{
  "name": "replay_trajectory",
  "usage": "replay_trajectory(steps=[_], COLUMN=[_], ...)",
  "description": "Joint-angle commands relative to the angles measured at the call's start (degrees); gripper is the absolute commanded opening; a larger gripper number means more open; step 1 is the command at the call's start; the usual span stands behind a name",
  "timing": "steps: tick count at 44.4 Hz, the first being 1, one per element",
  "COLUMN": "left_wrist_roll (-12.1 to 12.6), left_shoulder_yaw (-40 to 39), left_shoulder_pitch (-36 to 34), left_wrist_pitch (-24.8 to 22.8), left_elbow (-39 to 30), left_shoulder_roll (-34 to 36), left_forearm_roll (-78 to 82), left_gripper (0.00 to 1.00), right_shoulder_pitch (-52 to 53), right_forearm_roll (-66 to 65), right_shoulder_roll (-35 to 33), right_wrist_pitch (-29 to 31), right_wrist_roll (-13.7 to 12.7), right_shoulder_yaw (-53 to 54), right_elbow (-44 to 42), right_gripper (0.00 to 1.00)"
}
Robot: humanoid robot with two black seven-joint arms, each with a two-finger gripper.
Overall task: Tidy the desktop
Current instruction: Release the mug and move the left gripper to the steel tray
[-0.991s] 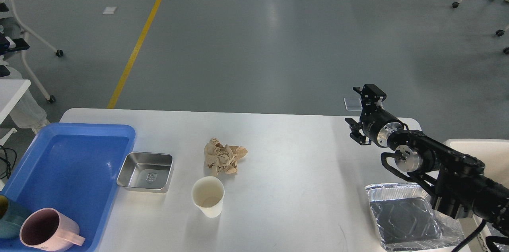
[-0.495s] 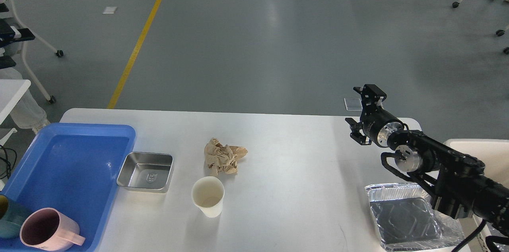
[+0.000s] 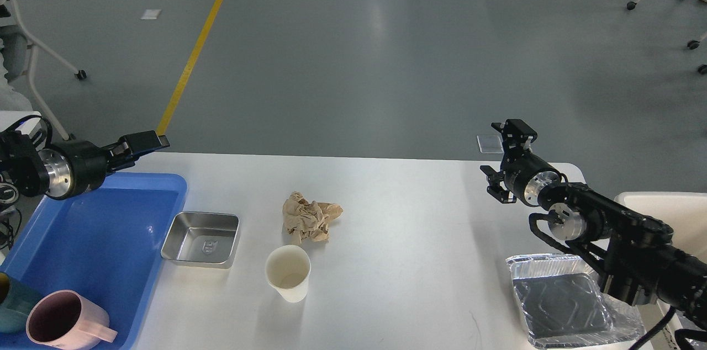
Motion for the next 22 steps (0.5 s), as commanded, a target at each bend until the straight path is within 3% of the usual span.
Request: replay_trajectory(steps=[1, 11, 18, 22], left_wrist_roll=[-0.3, -0.3, -0.2, -0.1], left_shoulder_yaw=[1.8, 1.8, 1.8, 1.9], left_shoulder_pitch=[0.9, 6.1, 10.4, 11.1], left_wrist_pitch=[2.3, 4.9, 6.1, 7.4], left_elbow=[0.7, 2.2, 2.2, 2.8], left_shoulder_roll=[-0.1, -0.4, -0.9, -2.9], left_forearm_roll=[3.3, 5.5, 5.7, 6.0], left_gripper=[0.85, 0.79, 0.65, 0.62], right_shoulder_pitch=[0.0, -0.3, -0.4, -0.5], right_forearm_roll=[0.0, 0.0, 0.0, 0.0], right_shoulder_roll=[0.0, 0.1, 0.0, 0.1], right_wrist_pitch=[0.0, 0.0, 0.0, 0.0], right_wrist_roll=[0.0, 0.0, 0.0, 0.0], right_shoulder_yaw=[0.0, 0.0, 0.0, 0.0], right_elbow=[-0.2, -0.6, -0.6, -0.6], right_gripper=[1.0, 1.0, 1.0, 1.0])
